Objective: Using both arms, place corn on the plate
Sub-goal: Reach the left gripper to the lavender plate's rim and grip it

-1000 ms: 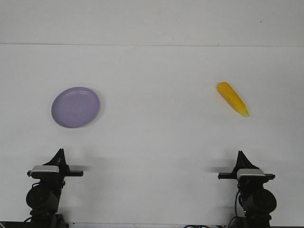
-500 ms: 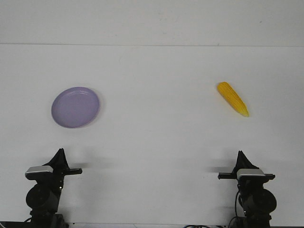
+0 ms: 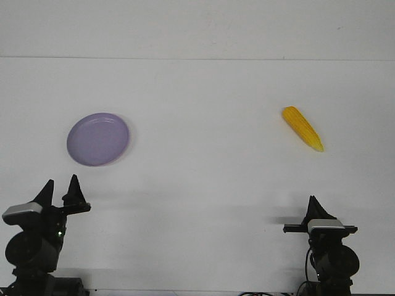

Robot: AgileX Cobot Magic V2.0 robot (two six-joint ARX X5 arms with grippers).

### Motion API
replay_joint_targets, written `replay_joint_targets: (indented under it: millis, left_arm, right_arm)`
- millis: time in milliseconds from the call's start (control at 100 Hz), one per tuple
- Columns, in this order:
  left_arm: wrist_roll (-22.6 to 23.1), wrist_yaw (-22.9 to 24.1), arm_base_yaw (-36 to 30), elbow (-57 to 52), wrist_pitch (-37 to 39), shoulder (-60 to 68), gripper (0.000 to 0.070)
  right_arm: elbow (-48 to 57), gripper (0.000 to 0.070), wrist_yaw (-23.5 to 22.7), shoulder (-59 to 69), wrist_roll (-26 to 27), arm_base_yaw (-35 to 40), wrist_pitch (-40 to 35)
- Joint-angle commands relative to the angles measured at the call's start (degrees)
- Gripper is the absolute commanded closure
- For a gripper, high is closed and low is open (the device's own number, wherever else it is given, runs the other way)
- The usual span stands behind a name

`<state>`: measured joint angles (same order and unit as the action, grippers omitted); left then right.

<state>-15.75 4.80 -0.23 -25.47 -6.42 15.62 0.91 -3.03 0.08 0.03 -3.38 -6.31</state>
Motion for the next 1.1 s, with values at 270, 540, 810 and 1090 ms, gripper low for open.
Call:
replay_joint_targets:
  millis: [270,540,810,1090]
  left_arm:
    - [7.2,0.7,5.7,-19.3,-6.1,34.6,0.0243]
    - [6.6,-8.5,14.6,-34.8,-8.0,64.0,0.0244]
    - [6.7,-9.1,16.4,-42.2,-8.2,79.6,0.0244]
    - [6.0,-10.9,16.4,-42.3,-4.3,85.9,0.0254]
  right_arm:
    - [-0.2,0.0684,0.0,0.0,0.6,0.0,0.7]
    - [-0.2,0.0684,0.0,0.0,0.6,0.0,0.7]
    - [-0.2,0.0684,0.0,0.0,0.6,0.0,0.7]
    - [-0.2,0.0684,0.0,0.0,0.6,0.0,0.7]
